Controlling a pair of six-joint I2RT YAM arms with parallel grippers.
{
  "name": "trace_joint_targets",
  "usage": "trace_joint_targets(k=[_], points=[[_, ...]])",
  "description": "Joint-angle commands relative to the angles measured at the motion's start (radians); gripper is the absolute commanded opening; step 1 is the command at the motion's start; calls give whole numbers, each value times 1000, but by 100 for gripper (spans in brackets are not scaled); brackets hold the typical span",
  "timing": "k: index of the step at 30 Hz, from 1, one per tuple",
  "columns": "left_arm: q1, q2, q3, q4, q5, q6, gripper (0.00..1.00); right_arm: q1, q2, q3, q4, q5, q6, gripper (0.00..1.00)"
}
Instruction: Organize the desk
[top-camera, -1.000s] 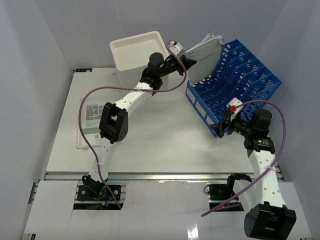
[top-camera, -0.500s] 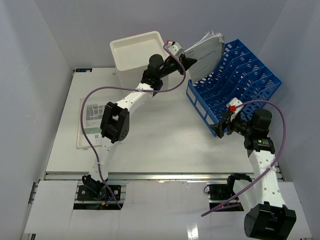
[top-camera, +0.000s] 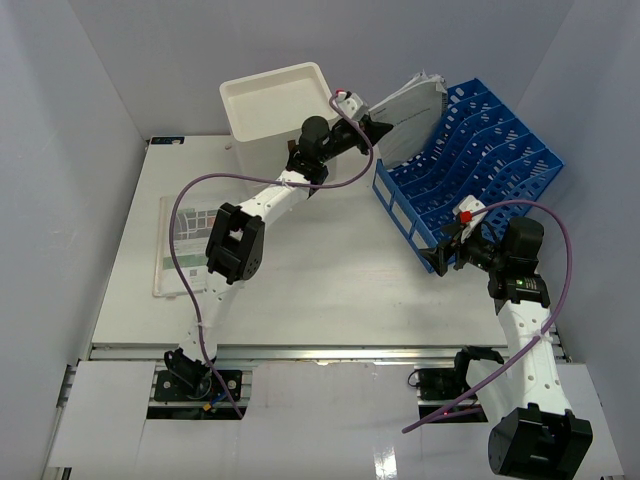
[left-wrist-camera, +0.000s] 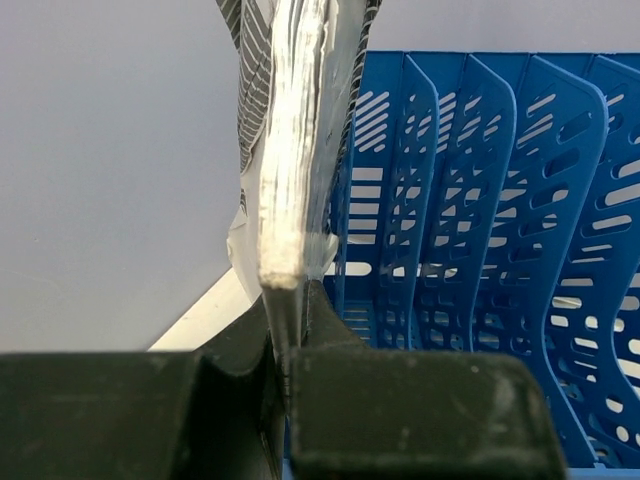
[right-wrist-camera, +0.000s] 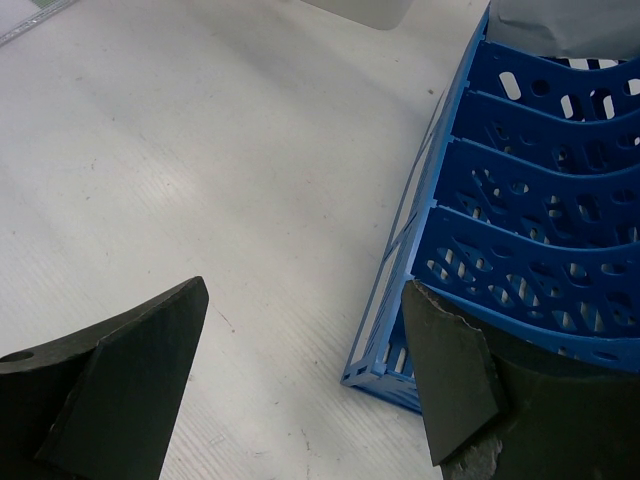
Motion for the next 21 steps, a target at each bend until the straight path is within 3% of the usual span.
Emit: trace_joint_targets(k=[1, 3, 5, 7, 12, 13, 20, 21], points=[[-6, -27, -18, -54, -3, 53, 29, -5, -13, -7, 32, -23, 8, 85], [-10, -34, -11, -89, -10, 68, 53, -5, -11, -7, 32, -25, 8, 85], [-20, -31, 25, -122, -14, 86, 68, -5, -10, -7, 32, -26, 9, 85], [-27, -23, 58, -165, -10, 104, 73, -5, -8, -9, 34, -27, 11, 85], [-51, -10, 124, -187, -24, 130, 72, -5, -7, -12, 38, -25, 11, 85], [-55, -14, 123, -179, -37, 130, 68, -5, -7, -13, 38, -25, 11, 85], [-64, -28, 178, -185, -102, 203, 0, -5, -12, -13, 38, -30, 13, 85], [-65, -25, 197, -195, -108, 222, 0, -5, -12, -13, 39, -31, 13, 85]])
